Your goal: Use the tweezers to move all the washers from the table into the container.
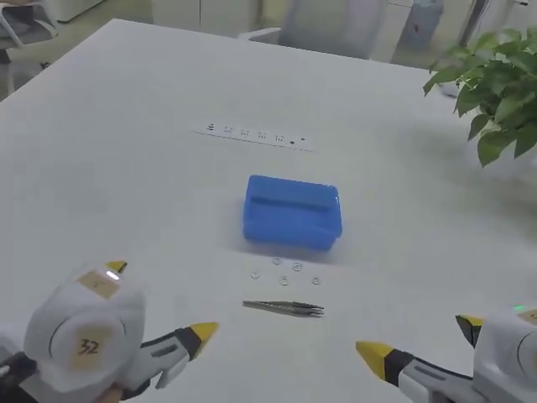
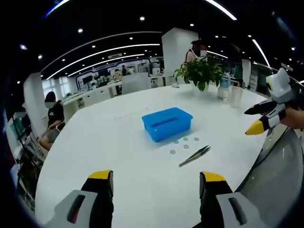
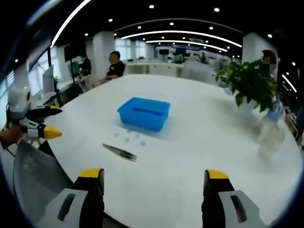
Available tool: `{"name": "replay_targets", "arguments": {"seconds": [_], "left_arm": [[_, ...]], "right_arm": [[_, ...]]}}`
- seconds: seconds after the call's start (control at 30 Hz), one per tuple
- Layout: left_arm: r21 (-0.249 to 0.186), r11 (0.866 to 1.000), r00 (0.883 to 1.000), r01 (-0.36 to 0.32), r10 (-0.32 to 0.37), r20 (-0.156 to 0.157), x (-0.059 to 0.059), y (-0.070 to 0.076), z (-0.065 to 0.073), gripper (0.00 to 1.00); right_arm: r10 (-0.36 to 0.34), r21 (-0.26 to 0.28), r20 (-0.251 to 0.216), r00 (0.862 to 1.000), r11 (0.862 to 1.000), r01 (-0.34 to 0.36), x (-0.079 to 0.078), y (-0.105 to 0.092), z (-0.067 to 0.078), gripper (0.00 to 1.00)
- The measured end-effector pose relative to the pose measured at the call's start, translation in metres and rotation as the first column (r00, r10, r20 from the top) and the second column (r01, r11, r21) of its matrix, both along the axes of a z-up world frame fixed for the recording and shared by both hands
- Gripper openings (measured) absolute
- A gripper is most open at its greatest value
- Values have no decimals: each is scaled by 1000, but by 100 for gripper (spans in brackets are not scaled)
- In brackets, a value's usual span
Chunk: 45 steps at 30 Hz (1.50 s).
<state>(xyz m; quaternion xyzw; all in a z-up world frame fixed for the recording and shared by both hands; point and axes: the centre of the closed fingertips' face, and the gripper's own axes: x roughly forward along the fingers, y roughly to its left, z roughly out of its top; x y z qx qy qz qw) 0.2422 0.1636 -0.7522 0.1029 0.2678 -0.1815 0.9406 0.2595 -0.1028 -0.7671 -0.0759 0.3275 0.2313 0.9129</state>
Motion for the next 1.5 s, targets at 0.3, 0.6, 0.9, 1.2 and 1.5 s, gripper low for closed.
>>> {"name": "replay_targets", "arguments": {"seconds": [0.3, 0.6, 0.9, 1.2, 1.5], "left_arm": [[-37, 985, 982, 167, -170, -85, 18, -31, -9, 44], [-48, 955, 939, 292, -296, -174, 41, -59, -35, 26], [-18, 915, 881, 403, -393, -263, 56, -81, -71, 19], [53, 862, 831, 504, -468, -301, 60, -92, -95, 8], [99, 807, 785, 583, -527, -325, 51, -96, -109, 0]], "right_arm": [[41, 3, -34, 999, 999, -41, 5, 13, -6, 79], [64, 11, -70, 995, 998, -63, 8, 17, -13, 77], [68, 18, -105, 992, 998, -66, 3, 18, -21, 75], [70, 27, -117, 991, 997, -67, 3, 21, -24, 75], [81, 31, -107, 991, 996, -78, 5, 24, -20, 75]]}}
